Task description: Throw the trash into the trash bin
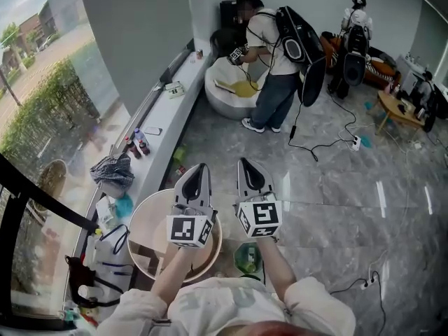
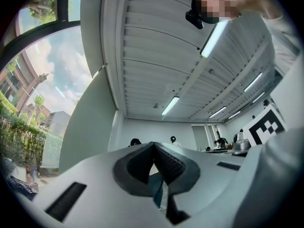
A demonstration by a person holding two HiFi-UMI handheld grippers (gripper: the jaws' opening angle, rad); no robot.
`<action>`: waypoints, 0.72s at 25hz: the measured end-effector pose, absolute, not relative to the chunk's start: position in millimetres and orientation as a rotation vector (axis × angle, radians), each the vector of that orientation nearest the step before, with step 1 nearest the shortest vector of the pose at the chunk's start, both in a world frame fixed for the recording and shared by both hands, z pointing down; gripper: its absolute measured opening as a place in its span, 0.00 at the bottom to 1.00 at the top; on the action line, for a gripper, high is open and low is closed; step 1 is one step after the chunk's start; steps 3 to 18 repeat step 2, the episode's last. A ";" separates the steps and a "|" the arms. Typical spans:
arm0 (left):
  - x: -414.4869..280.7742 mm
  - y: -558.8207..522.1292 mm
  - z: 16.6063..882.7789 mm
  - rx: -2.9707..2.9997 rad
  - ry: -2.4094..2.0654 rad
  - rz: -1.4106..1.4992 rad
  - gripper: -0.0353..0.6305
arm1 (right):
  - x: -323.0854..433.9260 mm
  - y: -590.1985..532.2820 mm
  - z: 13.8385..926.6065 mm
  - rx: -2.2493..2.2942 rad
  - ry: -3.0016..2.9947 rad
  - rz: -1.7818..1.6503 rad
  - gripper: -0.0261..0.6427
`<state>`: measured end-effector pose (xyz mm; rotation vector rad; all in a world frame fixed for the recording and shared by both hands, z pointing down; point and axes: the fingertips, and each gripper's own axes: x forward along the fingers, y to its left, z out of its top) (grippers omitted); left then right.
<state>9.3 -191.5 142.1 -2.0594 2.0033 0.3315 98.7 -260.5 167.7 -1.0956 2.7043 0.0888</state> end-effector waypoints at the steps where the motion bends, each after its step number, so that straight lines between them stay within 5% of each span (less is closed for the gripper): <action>1: 7.1 -188.3 143.1 -2.060 2.000 0.326 0.07 | 95.3 -257.7 169.4 -1.092 2.707 0.083 0.06; 18: 4.7 -185.0 144.1 -2.060 1.997 0.320 0.07 | 91.9 -254.7 171.3 -1.088 2.709 0.075 0.06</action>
